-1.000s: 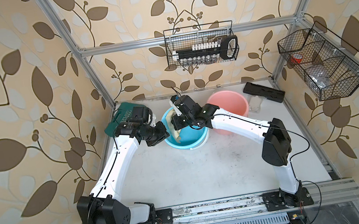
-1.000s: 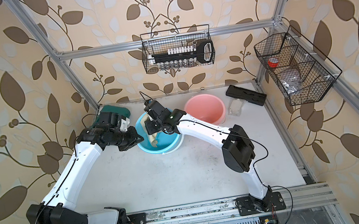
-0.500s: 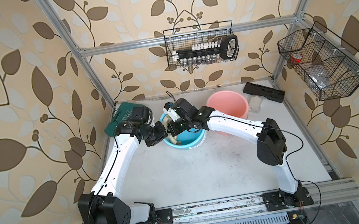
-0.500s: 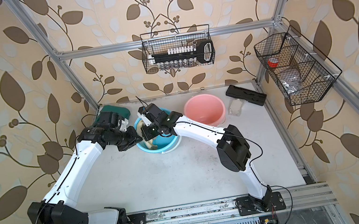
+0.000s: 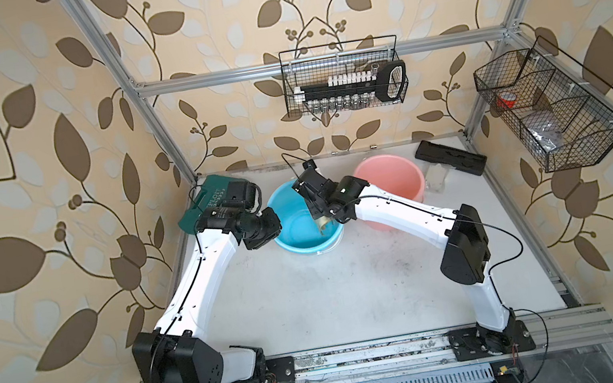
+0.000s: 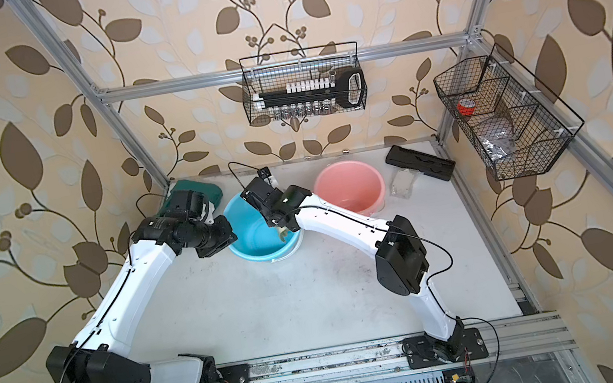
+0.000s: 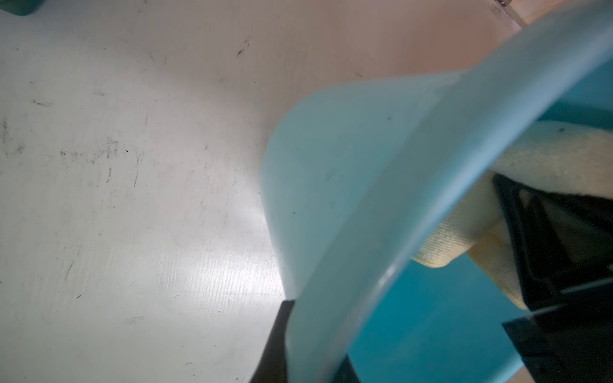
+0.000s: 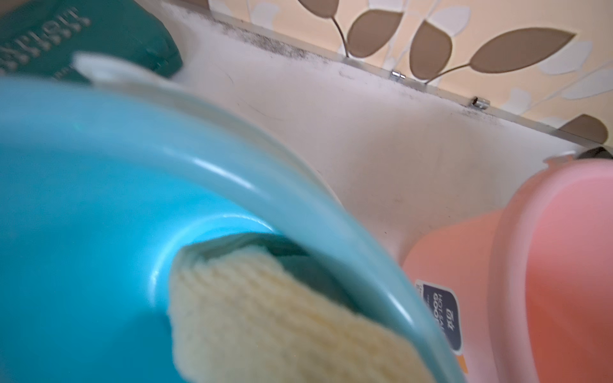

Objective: Wipe the inside of the bucket with a cloth
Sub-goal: Wipe the dirt from the inside of the bucket.

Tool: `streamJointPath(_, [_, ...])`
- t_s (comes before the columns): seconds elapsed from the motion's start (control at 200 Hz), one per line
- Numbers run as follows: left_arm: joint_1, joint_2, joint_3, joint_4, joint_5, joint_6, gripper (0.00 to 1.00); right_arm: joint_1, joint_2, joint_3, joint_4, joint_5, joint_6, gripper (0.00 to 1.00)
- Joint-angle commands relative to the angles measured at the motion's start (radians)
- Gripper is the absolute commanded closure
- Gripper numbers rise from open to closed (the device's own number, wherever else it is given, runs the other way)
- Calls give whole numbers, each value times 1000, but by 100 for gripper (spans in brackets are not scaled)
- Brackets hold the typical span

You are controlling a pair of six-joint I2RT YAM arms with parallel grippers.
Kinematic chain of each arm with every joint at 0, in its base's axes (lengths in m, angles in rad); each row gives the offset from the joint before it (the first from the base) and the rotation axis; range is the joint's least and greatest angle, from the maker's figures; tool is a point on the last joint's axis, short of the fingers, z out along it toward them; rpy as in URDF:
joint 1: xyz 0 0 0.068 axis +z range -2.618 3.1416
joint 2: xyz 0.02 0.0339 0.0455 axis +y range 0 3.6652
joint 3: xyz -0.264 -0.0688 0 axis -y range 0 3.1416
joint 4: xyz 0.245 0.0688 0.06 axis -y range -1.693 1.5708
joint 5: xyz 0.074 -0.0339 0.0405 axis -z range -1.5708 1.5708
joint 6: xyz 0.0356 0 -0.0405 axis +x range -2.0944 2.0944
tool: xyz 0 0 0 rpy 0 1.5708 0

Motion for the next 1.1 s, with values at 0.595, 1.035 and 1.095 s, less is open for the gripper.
streamJointPath(0.595, [-3, 7, 107, 10, -104, 16, 100, 35, -14, -87, -262, -528, -122, 100])
streamJointPath(1.035, [-3, -6, 95, 1, -88, 17, 100, -8, 22, -59, 50, -1101, -8, 100])
streamJointPath(1.095, [-3, -4, 90, 4, -74, 16, 100, -13, 46, -10, -28, -989, -35, 100])
